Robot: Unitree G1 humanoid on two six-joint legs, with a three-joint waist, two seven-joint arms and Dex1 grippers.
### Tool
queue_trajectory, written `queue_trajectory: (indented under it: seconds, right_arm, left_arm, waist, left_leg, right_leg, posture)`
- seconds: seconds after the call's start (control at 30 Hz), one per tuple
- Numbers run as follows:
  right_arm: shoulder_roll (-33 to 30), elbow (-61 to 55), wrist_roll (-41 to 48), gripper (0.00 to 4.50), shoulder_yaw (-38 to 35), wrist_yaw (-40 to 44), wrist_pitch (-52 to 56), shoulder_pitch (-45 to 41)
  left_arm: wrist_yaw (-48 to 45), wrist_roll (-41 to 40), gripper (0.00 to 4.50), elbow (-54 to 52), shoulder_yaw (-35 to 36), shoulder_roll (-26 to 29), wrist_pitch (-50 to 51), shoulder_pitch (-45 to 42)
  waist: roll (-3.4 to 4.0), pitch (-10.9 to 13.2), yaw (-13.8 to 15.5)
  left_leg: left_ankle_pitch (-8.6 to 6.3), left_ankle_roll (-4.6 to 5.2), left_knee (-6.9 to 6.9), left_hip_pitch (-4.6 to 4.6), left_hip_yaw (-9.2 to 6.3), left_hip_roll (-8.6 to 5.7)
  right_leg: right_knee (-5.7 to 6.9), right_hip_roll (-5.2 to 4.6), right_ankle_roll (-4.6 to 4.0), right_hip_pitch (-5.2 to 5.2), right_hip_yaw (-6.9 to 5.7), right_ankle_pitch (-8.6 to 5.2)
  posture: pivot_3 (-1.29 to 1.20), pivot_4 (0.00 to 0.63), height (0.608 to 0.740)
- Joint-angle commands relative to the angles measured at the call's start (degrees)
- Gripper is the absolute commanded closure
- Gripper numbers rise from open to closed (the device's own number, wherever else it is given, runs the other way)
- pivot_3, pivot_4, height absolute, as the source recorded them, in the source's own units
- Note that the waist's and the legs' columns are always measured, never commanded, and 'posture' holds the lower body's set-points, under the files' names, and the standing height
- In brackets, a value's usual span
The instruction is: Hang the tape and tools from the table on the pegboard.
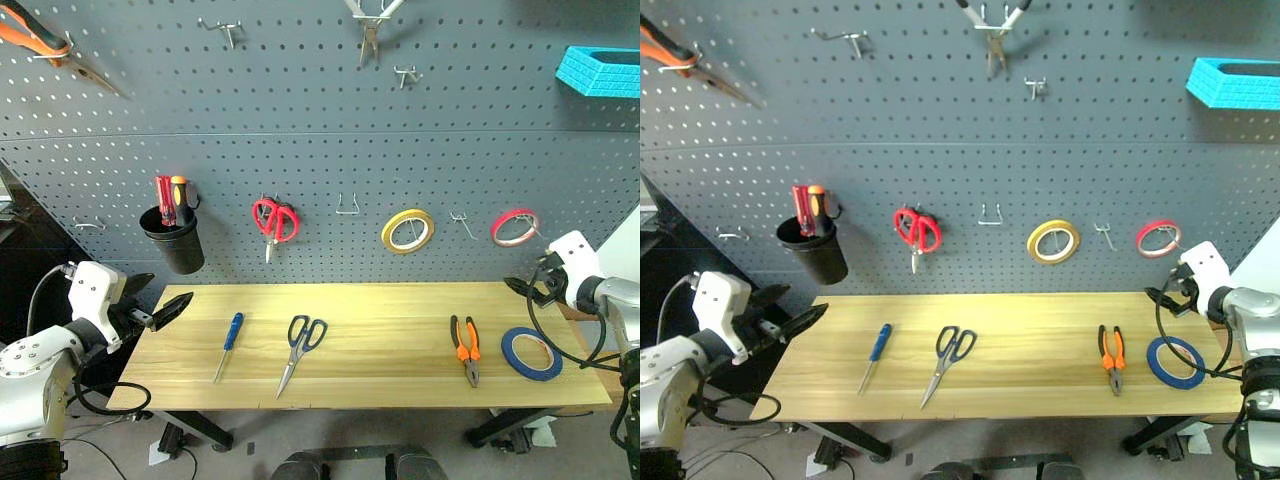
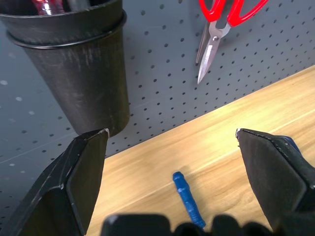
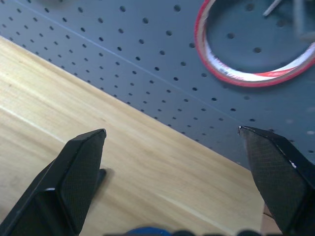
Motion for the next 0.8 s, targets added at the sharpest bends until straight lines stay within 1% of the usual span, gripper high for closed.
queue_trajectory:
  seconds: [0.03,0.37,0.5,0.67,0.8]
  right_arm:
    - [-1.18,-2.99,0.87,0.00,-1.46,0.17,0.60,0.14]
    - [-1.78,-5.53,1.32,0.00,-1.40,0.89,2.93,1.89]
    - [-2.10,-7.37,1.28,0.00,-1.20,0.46,6.71,2.65]
    - [-2.60,-7.13,-1.51,0.00,0.76,-3.19,16.45,1.67]
    - [-1.74,-3.85,-3.15,0.00,2.11,-6.23,26.00,-1.23]
  left_arm:
    - [-0.64,-1.01,0.05,-2.26,0.47,1.42,0.54,-0.41]
    - [-1.73,-1.26,0.05,-2.74,0.46,2.01,1.57,-0.56]
    - [-3.07,-2.04,0.05,-4.78,-0.43,1.92,3.14,0.09]
    - [-5.81,-1.37,0.05,-11.23,-6.18,1.82,5.61,1.62]
    - [-5.38,0.32,0.05,-13.18,-13.20,-0.32,5.97,-0.67]
  waist:
    - [0.00,0.21,0.00]
    - [-0.03,1.12,-0.03]
    - [-0.08,1.27,-0.02]
    - [-0.09,1.82,-0.04]
    - [-0.10,2.84,-0.05]
  left_leg:
    - [0.00,0.00,0.00,0.00,0.00,0.00]
    - [-0.01,0.00,0.01,-0.01,0.00,0.00]
    - [-0.01,-0.01,0.00,-0.02,-0.01,0.01]
    - [-0.02,-0.01,0.00,-0.06,0.01,0.00]
    - [-0.02,-0.01,0.02,-0.06,0.01,0.01]
  right_leg:
    - [0.00,0.00,0.00,0.00,0.00,0.00]
    - [0.00,0.00,0.00,-0.01,0.00,0.00]
    - [-0.02,0.00,0.00,-0.02,-0.02,0.00]
    - [-0.04,-0.03,0.00,-0.02,0.00,0.00]
    - [-0.02,-0.04,-0.01,-0.01,-0.02,0.00]
  posture:
    - [-0.03,0.094,0.740]
    - [-0.03,0.104,0.740]
    - [-0.04,0.108,0.740]
    - [-0.05,0.129,0.740]
    - [-0.06,0.158,0.740]
